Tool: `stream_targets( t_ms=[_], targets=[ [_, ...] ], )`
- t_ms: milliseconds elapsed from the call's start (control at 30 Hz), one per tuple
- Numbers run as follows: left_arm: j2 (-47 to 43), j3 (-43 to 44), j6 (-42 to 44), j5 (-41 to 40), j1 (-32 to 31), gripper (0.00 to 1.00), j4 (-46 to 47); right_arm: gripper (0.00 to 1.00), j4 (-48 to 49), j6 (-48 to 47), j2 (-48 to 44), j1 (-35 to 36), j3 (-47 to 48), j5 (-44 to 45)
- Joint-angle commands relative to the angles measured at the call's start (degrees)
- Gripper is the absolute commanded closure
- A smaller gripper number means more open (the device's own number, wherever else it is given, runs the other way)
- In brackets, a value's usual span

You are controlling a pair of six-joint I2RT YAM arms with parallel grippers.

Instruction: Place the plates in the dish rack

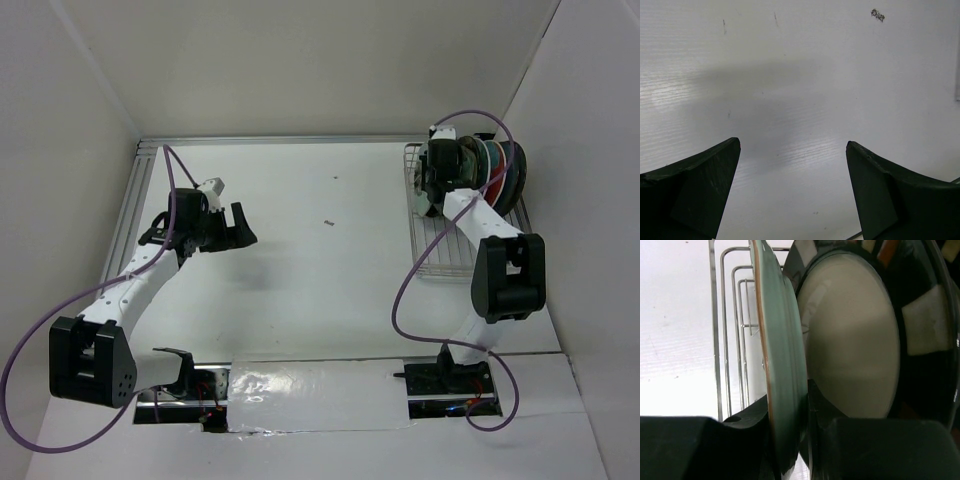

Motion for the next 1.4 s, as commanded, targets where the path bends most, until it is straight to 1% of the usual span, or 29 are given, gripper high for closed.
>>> stream_targets(
  t_ms=[0,67,100,133,167,233,300,333,367,433,467,533,567,633,800,967,1100,1200,1233,1367],
  targets=[
    [0.0,-0.6,1.8,1.2,0.2,0.0,2.1,0.85,7.6,1.9,-1.4,-0.8,1.8,1.3],
    [0.0,-0.6,1.8,1.2,0.2,0.0,2.1,0.75,7.1,1.9,-1.4,-0.8,2.6,0.7],
    [0.0,-0.6,1.3,0.6,0.2,0.0,2.1,0.6,6.1,1.9,-1.4,-0.8,3.1,0.7],
    [0.0,-0.6,1.3,0.6,0.2,0.0,2.1,0.52,5.5,1.9,-2.1,-0.8,3.2,0.7],
    [0.0,-0.6,1.3,0.6,0.2,0.0,1.6,0.47,4.3,1.9,-2.8,-0.8,4.0,1.2],
    [0.0,-0.1,1.3,0.1,0.2,0.0,1.6,0.38,3.2,1.9,-4.7,-0.1,4.7,1.2],
    [-0.6,-0.1,1.3,0.1,0.2,0.0,1.6,0.34,1.6,1.9,-6.6,0.4,4.7,1.2],
    [-1.3,-0.1,0.8,0.1,0.2,0.0,1.6,0.3,0.7,1.9,-7.6,0.4,5.5,1.2],
    [-1.3,-0.1,0.8,-0.4,0.2,0.0,1.1,0.28,-0.5,2.5,-9.7,0.9,5.5,1.7],
    [-2.1,-0.6,0.2,-1.3,0.2,0.0,0.6,0.15,-3.0,2.5,-12.4,1.6,5.5,1.7],
    [-3.0,-0.6,0.2,-2.4,0.2,0.0,-0.1,0.12,-4.3,3.1,-15.4,2.4,4.6,1.7],
    [-3.9,-0.6,-0.3,-3.0,0.2,0.0,-0.1,0.09,-5.8,4.0,-18.7,3.0,3.0,1.7],
    [-5.3,-0.6,-0.3,-3.7,0.2,0.0,-0.6,0.04,-6.5,4.8,-22.2,3.0,2.1,1.7],
    [-6.2,-0.6,-1.0,-3.7,0.2,0.0,-0.6,0.01,-9.0,7.0,-27.5,3.6,-0.9,1.7],
    [-8.5,-1.2,-2.1,-3.2,0.2,0.0,-1.2,0.01,-13.2,11.1,-37.9,3.6,-8.3,-2.2],
    [-12.8,-2.5,-2.7,-4.6,-0.9,0.0,-1.8,0.01,-18.8,18.9,-45.7,3.6,-14.9,-0.3],
    [-16.0,-3.5,-3.2,-5.9,-1.4,0.0,-3.2,0.01,-22.8,20.3,-52.2,3.6,-17.0,-0.3],
    [-18.0,-4.1,-2.7,-8.7,-1.4,0.0,-5.1,0.01,-23.3,20.3,-56.0,3.6,-19.9,-0.3],
    [-19.6,-4.6,-2.1,-9.3,-1.4,0.0,-5.1,0.01,-23.3,20.3,-58.3,3.6,-20.5,-0.3],
    [-24.9,-5.7,-2.0,-13.1,-1.4,0.0,-8.1,0.01,-23.3,20.3,-62.5,3.6,-22.9,-1.0]
  ],
)
